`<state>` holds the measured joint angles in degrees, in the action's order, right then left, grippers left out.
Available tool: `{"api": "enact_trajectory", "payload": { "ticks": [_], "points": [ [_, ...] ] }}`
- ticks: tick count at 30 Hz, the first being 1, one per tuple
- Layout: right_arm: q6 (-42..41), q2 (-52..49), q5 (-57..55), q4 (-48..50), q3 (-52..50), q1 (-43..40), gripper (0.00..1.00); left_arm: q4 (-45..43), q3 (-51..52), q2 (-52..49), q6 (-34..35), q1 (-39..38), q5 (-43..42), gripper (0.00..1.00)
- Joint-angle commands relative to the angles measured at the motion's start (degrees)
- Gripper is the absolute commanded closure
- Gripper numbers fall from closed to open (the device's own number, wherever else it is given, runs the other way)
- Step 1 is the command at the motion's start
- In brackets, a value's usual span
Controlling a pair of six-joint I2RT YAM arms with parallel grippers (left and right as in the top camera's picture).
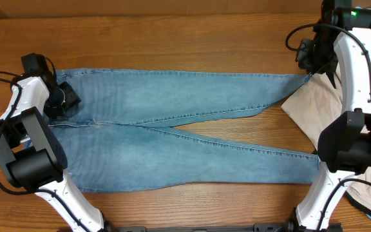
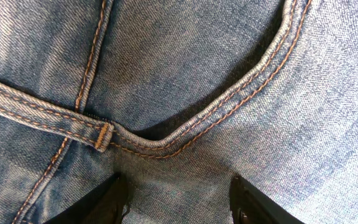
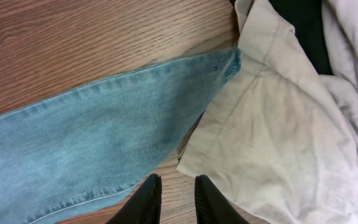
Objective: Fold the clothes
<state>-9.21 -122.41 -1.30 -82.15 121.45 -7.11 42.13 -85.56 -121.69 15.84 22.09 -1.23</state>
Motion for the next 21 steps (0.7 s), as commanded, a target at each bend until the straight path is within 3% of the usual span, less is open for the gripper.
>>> {"api": "enact_trajectory", "payload": {
  "ticks": [1, 8, 15, 21],
  "points": [
    [-0.5, -0.6, -1.2, -0.1, 0.3, -0.3, 0.77, 2.0, 2.9, -4.3, -0.6, 0.4, 0.2, 0.43],
    [-0.5, -1.0, -1.1, 1.7, -5.5, -0.5, 0.76, 1.9, 2.9, -4.3, -0.6, 0.4, 0.2, 0.43],
    [-2.1, -1.0, -0.6, 17.1, -21.6, -0.5, 0.76, 1.8, 2.9, -4.3, -0.6, 0.4, 0.2, 0.42],
    [-3.0, -1.0, 1.0, 26.8, -28.6, -0.6, 0.77, 1.7, 2.9, -4.3, -0.6, 0.4, 0.2, 0.43]
  ]
}}
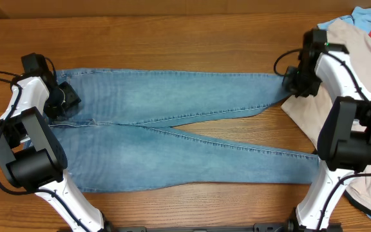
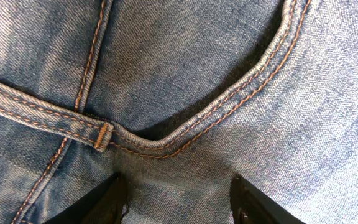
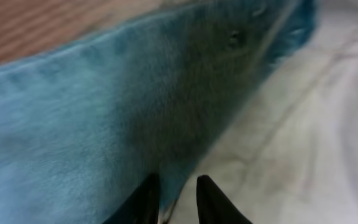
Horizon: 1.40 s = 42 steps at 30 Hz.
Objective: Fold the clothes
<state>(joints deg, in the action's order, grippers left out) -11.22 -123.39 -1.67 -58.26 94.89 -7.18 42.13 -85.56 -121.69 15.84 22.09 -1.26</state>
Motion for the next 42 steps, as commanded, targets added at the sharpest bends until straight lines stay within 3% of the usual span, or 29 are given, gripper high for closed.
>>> {"api": "enact_trajectory", "payload": {
  "ticks": [1, 4, 6, 11, 16, 19, 21, 25, 34, 42],
  "points": [
    [-0.8, -0.1, 1.9, 4.3, -2.3, -0.5, 0.78, 1.7, 2.9, -4.3, -0.6, 0.4, 0.2, 0.43],
    [-0.8, -0.1, 3.0, 6.9, -2.1, -0.4, 0.93, 1.8, 2.9, -4.3, -0.6, 0.4, 0.2, 0.43],
    [-0.4, 0.1, 3.2, 5.7, -0.9, -0.4, 0.96, 1.9, 2.9, -4.3, -0.6, 0.4, 0.2, 0.43],
    [0.9, 2.4, 0.1, -4.5, 8.7, -0.4, 0.96, 2.1, 2.9, -4.3, -0.6, 0.4, 0.2, 0.42],
    [0.9, 3.3, -3.6, -23.7, 25.9, -0.1, 0.96, 2.0, 2.9, -4.3, -0.6, 0.4, 0.2, 0.43],
    [0.0, 3.3, -5.8, -30.3, 30.9, 0.1, 0.87, 2.2, 2.9, -4.3, -0.6, 0.4, 0.2, 0.43],
    [0.0, 3.3, -5.8, -31.7, 30.7, 0.1, 0.76, 2.2, 2.9, -4.3, -0.4, 0.4, 0.1, 0.43],
    [0.1, 2.9, -5.8, -31.3, 28.9, 0.1, 0.68, 2.4, 2.9, -4.3, -0.4, 0.4, 0.1, 0.43],
    [0.1, 2.8, -5.8, -30.5, 26.8, 0.0, 0.64, 2.4, 2.9, -4.3, -0.4, 0.4, 0.2, 0.43],
    [0.0, 2.8, -5.8, -26.6, 19.0, -0.4, 0.63, 0.5, 2.9, -4.3, -0.4, 0.4, 0.2, 0.43]
  ]
}}
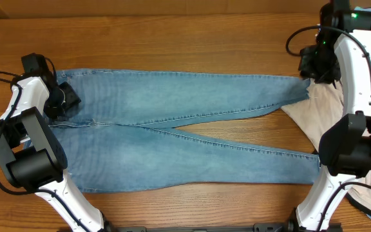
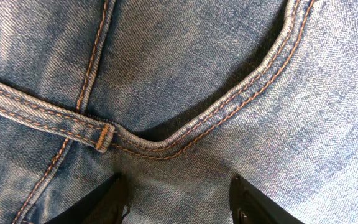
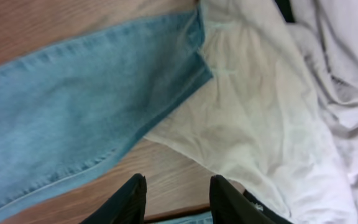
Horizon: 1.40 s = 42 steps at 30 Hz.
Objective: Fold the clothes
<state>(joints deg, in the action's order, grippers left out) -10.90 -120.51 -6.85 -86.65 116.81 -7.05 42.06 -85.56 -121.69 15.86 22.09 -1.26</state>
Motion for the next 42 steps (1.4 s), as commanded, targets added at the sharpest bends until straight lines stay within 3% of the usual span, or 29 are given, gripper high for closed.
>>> {"api": "enact_trajectory", "payload": {
  "ticks": [1, 10, 22, 27, 28, 31, 42],
  "points": [
    [-0.8, 0.0, -0.7, 4.2, -4.9, -0.7, 0.63, 0.3, 2.9, -4.3, -0.5, 0.4, 0.3, 0.43],
    [-2.9, 0.0, 4.5, 24.6, -21.4, -6.8, 0.69, -0.3, 2.9, -4.3, -0.7, 0.5, 0.4, 0.43],
    [-0.9, -0.1, 13.4, 35.2, -30.3, -8.5, 0.70, 0.0, 2.9, -4.3, -0.4, 0.5, 0.2, 0.43],
    [-1.2, -0.1, 13.7, 40.3, -34.0, -8.5, 0.74, 0.1, 2.9, -4.3, -0.4, 0.5, 0.2, 0.42],
    [-1.1, -0.1, 14.2, 42.0, -34.8, -8.5, 0.79, 0.1, 2.9, -4.3, -0.4, 0.5, 0.2, 0.43],
    [-1.4, 0.0, 14.6, 42.8, -34.9, -8.5, 0.96, 0.1, 2.9, -4.3, -0.4, 0.4, 0.2, 0.42],
    [-1.7, 6.9, 15.1, 35.5, -25.9, -8.5, 0.96, 0.6, 2.9, -4.3, -0.4, 0.4, 0.2, 0.42]
  ]
}}
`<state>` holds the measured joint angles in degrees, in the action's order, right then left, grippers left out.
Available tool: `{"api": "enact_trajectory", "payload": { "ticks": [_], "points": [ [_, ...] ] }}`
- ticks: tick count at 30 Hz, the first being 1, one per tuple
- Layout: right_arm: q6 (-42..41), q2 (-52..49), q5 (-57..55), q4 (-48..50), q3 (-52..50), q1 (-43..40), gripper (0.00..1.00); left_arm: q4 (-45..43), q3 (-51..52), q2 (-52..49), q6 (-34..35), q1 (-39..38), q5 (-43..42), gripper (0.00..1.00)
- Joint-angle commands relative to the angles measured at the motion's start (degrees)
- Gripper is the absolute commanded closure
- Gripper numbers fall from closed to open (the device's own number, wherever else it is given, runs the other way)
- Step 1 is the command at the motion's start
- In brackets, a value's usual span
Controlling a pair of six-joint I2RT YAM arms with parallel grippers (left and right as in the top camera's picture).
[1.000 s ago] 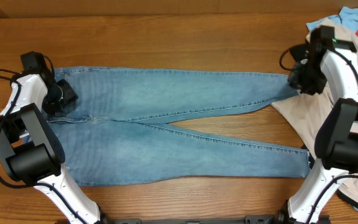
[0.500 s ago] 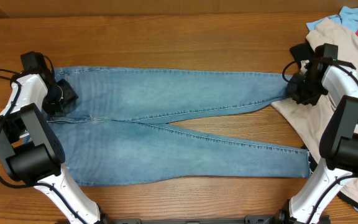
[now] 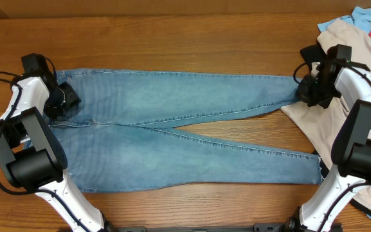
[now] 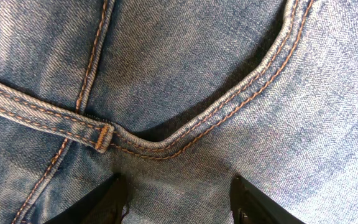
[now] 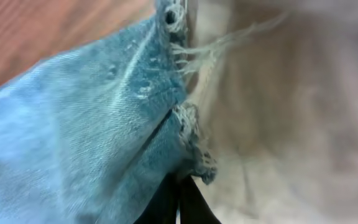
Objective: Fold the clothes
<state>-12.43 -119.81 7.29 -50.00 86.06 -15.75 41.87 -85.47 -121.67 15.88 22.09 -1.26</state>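
Note:
Light blue jeans (image 3: 172,129) lie flat across the table, waist to the left and both legs running right. My left gripper (image 3: 62,101) rests on the waist area; its wrist view shows the fingers (image 4: 114,199) spread wide on the denim below a curved pocket seam (image 4: 229,112), open (image 4: 179,200). My right gripper (image 3: 306,92) sits at the end of the far leg. It is shut (image 5: 178,198) on the frayed hem (image 5: 188,124) of that leg.
A beige garment lies under and beside the far leg's hem at the right edge, filling the right of the right wrist view as beige garment (image 5: 284,106). Blue and red clothes (image 3: 366,16) sit at the back right corner. Bare wooden table (image 3: 172,45) surrounds the jeans.
My right gripper was open and higher above the far leg's end; now it is low and shut on the frayed hem. The left gripper has not moved.
My right gripper hovered over the far leg's hem with fingers close together, then was low against the denim, then was raised with fingers wider apart. Now it is shut on the hem. The left gripper stayed open on the waist throughout.

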Motion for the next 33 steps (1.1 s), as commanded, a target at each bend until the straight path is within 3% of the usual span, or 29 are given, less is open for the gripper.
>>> {"api": "enact_trajectory", "payload": {
  "ticks": [1, 9, 13, 15, 16, 33],
  "points": [
    [0.0, 7.1, 1.0, -1.9, 5.6, 0.1, 0.96, 0.8, 2.8, -4.3, -0.5, 0.4, 0.2, 0.43],
    [0.4, 10.5, 0.0, -8.4, 6.7, 0.0, 0.96, 0.9, 2.8, -4.3, -0.5, 0.4, 0.2, 0.42],
    [-1.6, 10.5, -7.7, -14.1, 6.7, -0.4, 0.96, 0.9, 2.8, -4.3, -0.5, 0.5, 0.2, 0.42],
    [-1.3, 10.5, -9.2, -15.5, 6.6, -0.5, 0.89, 0.9, 2.8, -4.3, -0.5, 0.4, 0.2, 0.42],
    [-1.1, 10.5, -9.2, -16.6, 6.6, -0.5, 0.73, 0.9, 2.8, -4.3, -0.5, 0.5, 0.2, 0.42],
    [-0.7, 10.5, -8.9, -17.6, 6.6, -0.3, 0.69, -1.7, 1.0, -4.3, -1.1, 0.6, 0.4, 0.42]
  ]
}}
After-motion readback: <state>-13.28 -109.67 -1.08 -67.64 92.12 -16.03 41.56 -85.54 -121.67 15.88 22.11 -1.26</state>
